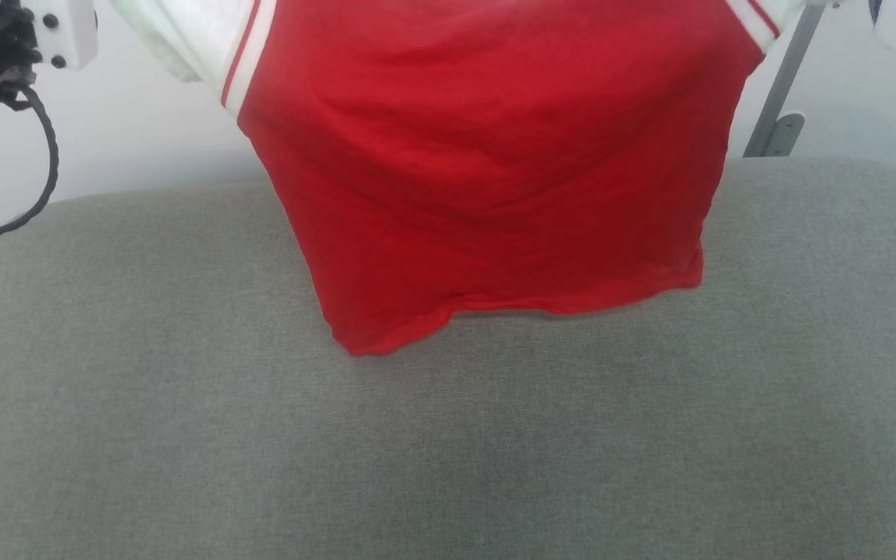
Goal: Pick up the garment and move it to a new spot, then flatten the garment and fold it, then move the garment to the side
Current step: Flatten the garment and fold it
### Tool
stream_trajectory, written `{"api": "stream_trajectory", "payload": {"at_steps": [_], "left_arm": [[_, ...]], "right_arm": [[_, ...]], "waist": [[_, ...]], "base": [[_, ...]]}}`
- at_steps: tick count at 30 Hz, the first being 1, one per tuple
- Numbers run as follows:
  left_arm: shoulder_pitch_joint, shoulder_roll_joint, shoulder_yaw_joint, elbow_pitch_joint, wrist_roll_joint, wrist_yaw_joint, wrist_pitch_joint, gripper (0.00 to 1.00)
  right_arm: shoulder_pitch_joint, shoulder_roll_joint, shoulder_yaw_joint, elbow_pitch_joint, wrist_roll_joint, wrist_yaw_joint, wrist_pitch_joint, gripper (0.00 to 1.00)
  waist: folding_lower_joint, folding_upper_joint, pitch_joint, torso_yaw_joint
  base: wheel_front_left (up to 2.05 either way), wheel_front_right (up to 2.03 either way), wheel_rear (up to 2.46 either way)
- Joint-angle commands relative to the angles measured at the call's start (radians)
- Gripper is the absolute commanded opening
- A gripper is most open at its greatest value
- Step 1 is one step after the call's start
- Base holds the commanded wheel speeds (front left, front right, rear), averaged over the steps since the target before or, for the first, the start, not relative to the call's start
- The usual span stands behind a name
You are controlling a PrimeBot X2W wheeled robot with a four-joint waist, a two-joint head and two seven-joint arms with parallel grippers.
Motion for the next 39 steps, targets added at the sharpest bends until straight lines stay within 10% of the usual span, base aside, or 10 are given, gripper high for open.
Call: {"api": "stream_trajectory", "payload": {"at_steps": [1,12,29,39], "left_arm": [[-0.016,0.001,0.005,-0.006,0.002,0.004,-0.002,0.0],[-0.069,-0.015,0.016,0.013,0.04,0.002,-0.157,0.0],[-0.455,-0.116,0.02,0.208,0.225,-0.033,-0.897,0.0],[-0.391,-0.154,-0.016,0.399,0.205,-0.065,-0.984,0.0]], "right_arm": [[-0.011,0.006,-0.001,0.004,0.002,0.0,-0.01,0.0],[-0.12,0.018,0.02,0.159,-0.08,0.0,-0.209,0.0],[-0.48,0.044,0.087,0.436,-0.427,-0.001,-0.904,0.0],[-0.461,0.102,0.144,0.633,-0.446,-0.001,-0.918,0.0]], "waist": [[0.0,-0.0001,-0.002,-0.002],[0.0,-0.0001,0.101,0.0],[0.0,-0.0001,0.409,0.039],[0.0,-0.0001,0.454,0.064]], "base": [[0.0,0.0,0.0],[0.0,0.0,0.0],[0.0,0.0,0.0],[0.0,0.0,0.0]]}}
